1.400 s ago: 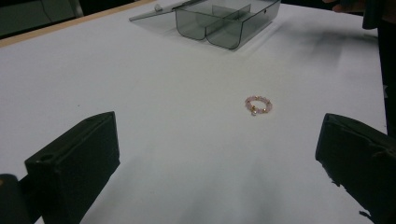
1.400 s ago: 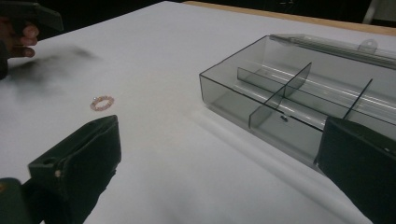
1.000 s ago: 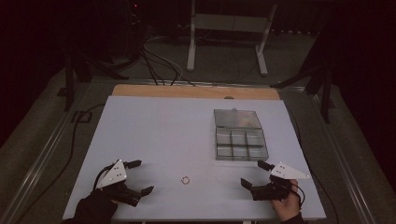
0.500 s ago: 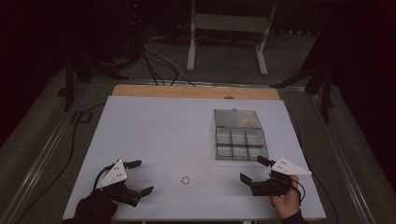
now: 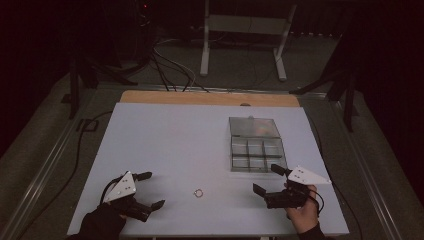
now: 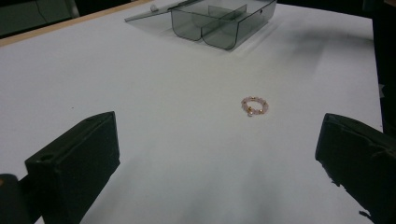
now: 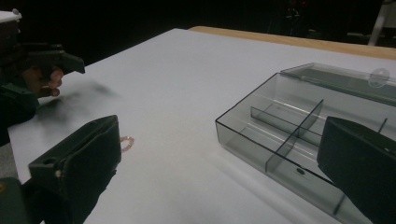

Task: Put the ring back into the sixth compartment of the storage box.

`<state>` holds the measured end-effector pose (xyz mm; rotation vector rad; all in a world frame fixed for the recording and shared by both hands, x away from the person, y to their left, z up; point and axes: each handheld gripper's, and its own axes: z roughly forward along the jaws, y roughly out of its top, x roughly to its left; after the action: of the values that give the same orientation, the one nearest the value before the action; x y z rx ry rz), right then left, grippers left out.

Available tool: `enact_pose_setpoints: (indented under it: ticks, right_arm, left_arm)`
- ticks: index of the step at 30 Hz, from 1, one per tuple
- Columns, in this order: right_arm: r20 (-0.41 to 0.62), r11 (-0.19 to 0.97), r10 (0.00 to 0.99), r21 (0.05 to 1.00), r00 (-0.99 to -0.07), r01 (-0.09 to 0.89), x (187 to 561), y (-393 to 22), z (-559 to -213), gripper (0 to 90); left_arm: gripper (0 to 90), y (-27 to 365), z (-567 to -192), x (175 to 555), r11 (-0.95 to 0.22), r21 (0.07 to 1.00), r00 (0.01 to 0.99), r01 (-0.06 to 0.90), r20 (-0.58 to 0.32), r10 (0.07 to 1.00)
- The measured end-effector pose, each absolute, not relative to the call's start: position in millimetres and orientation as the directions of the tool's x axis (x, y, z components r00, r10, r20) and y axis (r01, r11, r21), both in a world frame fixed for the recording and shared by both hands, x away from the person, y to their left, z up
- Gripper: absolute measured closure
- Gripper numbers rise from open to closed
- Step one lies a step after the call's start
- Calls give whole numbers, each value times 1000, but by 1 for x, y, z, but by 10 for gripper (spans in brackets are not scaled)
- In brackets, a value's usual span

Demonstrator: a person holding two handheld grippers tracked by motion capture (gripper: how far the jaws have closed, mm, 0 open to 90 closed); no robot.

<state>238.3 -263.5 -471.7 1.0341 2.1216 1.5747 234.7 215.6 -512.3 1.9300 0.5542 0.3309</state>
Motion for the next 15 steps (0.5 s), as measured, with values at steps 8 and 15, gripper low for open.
enact_pose_setpoints:
  ticks: [8, 15]
  right_arm:
    - [171, 141, 693, 921, -701, 364, 240, -258, -469, 0]
    - [182, 148, 668, 918, -722, 368, 243, -247, -469, 0]
  left_arm:
    - [7, 216, -512, 235, -341, 912, 855, 229, -20, 518]
    - [15, 215, -512, 235, -340, 913, 860, 224, -21, 510]
